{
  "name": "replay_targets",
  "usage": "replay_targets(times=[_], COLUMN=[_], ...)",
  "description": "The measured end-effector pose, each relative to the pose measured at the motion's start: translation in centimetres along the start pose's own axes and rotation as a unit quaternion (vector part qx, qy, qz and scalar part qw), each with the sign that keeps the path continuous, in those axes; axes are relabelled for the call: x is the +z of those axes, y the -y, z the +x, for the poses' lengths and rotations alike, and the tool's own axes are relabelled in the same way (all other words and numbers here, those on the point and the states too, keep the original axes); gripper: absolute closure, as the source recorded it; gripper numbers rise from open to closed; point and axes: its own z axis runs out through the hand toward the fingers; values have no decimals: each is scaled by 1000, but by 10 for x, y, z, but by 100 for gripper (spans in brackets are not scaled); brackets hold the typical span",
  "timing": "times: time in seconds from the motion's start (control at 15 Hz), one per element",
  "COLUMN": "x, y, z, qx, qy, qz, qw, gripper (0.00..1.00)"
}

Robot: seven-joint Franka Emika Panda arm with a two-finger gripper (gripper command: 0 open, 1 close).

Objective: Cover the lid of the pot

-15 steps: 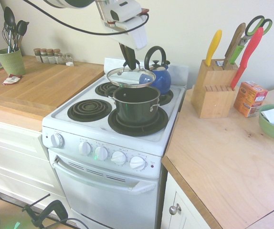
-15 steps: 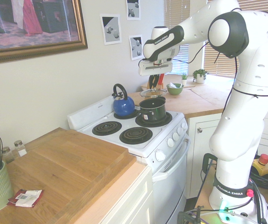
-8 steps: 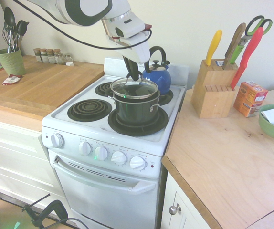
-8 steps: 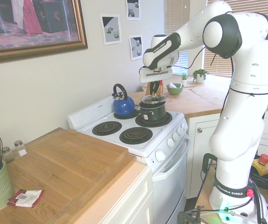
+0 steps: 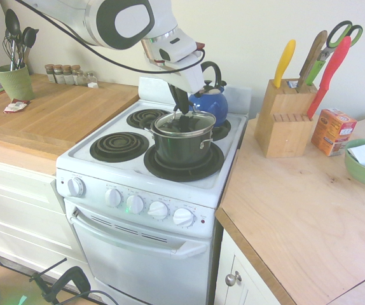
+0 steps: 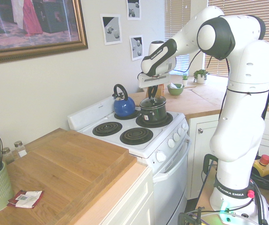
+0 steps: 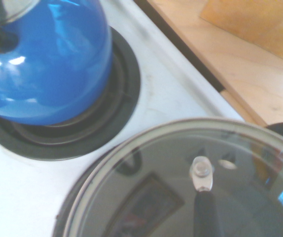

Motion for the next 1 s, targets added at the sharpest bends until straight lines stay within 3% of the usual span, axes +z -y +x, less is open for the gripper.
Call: replay_targets(times=[1.0], x=[-2], y=[1], z=[-2], qx=[-17], qy=[-20], qz=[-6], qw=[1000], gripper=[100])
